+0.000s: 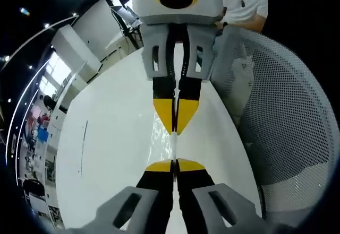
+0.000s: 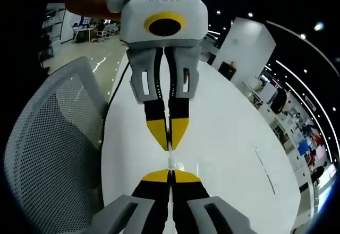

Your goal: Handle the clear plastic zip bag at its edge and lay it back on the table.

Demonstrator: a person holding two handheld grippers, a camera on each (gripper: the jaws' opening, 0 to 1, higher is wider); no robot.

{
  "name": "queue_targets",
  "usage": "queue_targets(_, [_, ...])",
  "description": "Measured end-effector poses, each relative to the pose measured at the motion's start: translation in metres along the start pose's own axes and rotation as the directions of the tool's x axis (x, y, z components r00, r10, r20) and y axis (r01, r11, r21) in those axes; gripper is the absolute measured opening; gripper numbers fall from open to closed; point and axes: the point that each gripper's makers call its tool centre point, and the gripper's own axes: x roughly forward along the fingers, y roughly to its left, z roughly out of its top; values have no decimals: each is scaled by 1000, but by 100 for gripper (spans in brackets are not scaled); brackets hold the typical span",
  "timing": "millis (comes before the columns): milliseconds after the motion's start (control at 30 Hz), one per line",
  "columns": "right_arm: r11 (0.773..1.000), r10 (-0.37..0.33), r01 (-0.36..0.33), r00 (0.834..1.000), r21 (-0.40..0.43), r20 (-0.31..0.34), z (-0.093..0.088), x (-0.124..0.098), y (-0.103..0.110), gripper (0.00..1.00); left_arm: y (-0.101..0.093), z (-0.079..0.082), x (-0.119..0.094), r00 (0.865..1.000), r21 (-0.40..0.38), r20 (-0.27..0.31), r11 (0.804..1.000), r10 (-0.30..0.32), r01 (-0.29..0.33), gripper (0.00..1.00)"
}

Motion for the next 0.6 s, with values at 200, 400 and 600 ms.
queue_targets(200, [1000,5,-6,1000,5,5,1,1,1,5,-1,-1,1,1000,-1,-7,1000,-10,10,0])
queue_targets(400, [1000,7,-7,1000,2,13,6,4,1,5,-1,0,1,1000,-19,-7,1000,-12,12,0])
queue_targets(600, [1000,9,-9,1000,-5,17,9,7,0,4,-1,2,2,1000,-47,3,999,-9,9,0])
